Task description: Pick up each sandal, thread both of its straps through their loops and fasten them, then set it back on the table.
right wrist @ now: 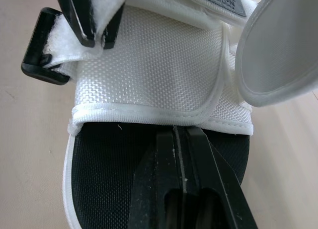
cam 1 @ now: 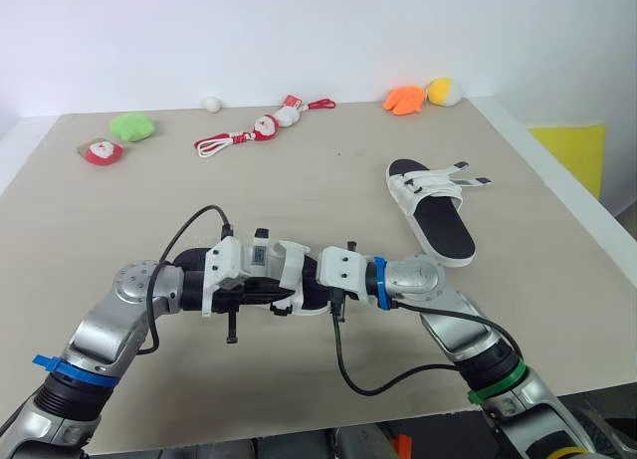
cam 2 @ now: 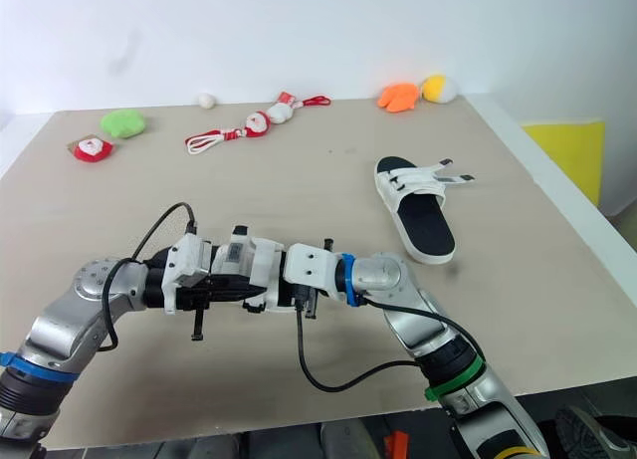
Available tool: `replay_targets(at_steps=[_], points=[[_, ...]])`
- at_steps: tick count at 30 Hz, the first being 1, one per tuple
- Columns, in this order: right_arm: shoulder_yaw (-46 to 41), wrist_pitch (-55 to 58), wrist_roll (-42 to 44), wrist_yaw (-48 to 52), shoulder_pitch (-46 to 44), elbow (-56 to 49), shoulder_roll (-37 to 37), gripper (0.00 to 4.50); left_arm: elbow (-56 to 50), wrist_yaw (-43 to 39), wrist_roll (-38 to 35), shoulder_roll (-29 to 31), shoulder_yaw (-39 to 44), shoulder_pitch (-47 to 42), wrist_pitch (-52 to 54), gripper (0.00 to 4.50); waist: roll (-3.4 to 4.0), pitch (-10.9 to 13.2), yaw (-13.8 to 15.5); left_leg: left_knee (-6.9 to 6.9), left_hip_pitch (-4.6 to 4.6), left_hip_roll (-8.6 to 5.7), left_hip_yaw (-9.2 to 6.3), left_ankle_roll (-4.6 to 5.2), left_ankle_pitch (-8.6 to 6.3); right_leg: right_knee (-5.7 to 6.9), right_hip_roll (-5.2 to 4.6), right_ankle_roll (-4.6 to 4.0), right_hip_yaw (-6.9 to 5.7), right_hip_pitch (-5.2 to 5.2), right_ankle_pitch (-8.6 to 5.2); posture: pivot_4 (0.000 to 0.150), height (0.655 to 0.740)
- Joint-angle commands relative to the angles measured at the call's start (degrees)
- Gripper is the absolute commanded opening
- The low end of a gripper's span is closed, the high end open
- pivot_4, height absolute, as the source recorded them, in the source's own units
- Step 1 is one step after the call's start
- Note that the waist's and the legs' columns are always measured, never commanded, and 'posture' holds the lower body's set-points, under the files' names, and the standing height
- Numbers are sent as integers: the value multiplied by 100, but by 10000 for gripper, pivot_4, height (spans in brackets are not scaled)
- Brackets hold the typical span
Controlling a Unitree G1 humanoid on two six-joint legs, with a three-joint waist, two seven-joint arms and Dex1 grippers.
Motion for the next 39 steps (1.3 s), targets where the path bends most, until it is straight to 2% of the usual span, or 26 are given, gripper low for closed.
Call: replay_targets(at_steps=[1,10,14,19,24,32,39], points=[[111,83,-52,41,72,160,-32,0,251,-52,321,137,-213,223,150,579,0,0,0,0,0,0,0,0,0,0,0,0,0,0,0,1500,7400],[113,101,-39,36,82,137,-35,0,306,-125,517,321,-278,251,-67,579,1,0,0,0,2,1,0,0,0,0,0,0,0,0,0,1500,7400],[108,105,-25,33,79,149,-25,0,-18,-125,12,226,-143,261,319,579,1,0,-2,0,2,2,1,0,0,0,1,0,0,0,0,1500,7400],[119,109,-22,24,70,158,2,0,-95,-98,310,190,-400,358,171,579,1,0,-4,-3,1,3,3,7,-5,0,1,-7,0,-1,-5,1500,7400],[116,105,-25,26,84,154,-9,0,-149,-163,221,252,-328,425,219,579,1,0,-4,-2,2,3,3,18,-12,0,1,-12,0,0,-8,1500,7400],[127,94,-11,30,86,172,7,0,-800,-42,-644,160,-58,307,1044,579,1,2,-4,-2,-1,3,3,24,-15,0,2,-13,-2,-3,-11,1500,7400],[128,73,-14,36,103,167,0,0,-510,-112,172,429,-370,443,544,579,2,2,-3,-2,-4,3,4,31,-29,0,2,-22,-1,-3,-26,1500,7400]])
